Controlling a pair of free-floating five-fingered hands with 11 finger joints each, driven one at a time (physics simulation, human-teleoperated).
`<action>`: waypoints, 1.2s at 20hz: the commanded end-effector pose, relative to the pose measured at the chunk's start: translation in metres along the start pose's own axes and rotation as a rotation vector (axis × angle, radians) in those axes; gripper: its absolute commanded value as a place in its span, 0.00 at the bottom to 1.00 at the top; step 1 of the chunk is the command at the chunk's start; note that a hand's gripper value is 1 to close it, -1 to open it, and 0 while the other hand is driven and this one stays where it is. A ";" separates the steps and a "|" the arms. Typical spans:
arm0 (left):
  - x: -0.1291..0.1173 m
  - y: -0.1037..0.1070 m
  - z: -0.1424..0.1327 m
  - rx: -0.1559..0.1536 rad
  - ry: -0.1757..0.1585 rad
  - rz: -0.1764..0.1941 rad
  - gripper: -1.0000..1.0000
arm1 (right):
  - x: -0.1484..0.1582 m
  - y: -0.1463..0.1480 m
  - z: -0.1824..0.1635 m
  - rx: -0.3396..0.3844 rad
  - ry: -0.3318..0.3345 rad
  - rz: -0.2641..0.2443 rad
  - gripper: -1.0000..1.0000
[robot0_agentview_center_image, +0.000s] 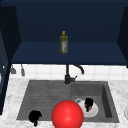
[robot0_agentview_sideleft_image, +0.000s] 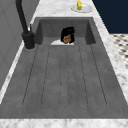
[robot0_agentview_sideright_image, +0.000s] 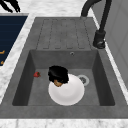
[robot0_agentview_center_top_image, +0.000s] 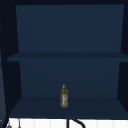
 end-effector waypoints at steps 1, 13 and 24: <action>0.000 0.000 0.000 0.000 0.000 0.000 0.50 | 0.003 0.021 -0.006 -0.001 0.006 -0.001 1.00; 0.000 0.000 0.000 0.000 0.000 0.000 0.50 | -0.011 0.039 -0.088 0.087 -0.021 -0.015 1.00; 0.000 0.000 0.000 0.000 0.000 0.000 0.50 | -0.014 0.045 -0.122 0.260 -0.039 -0.023 1.00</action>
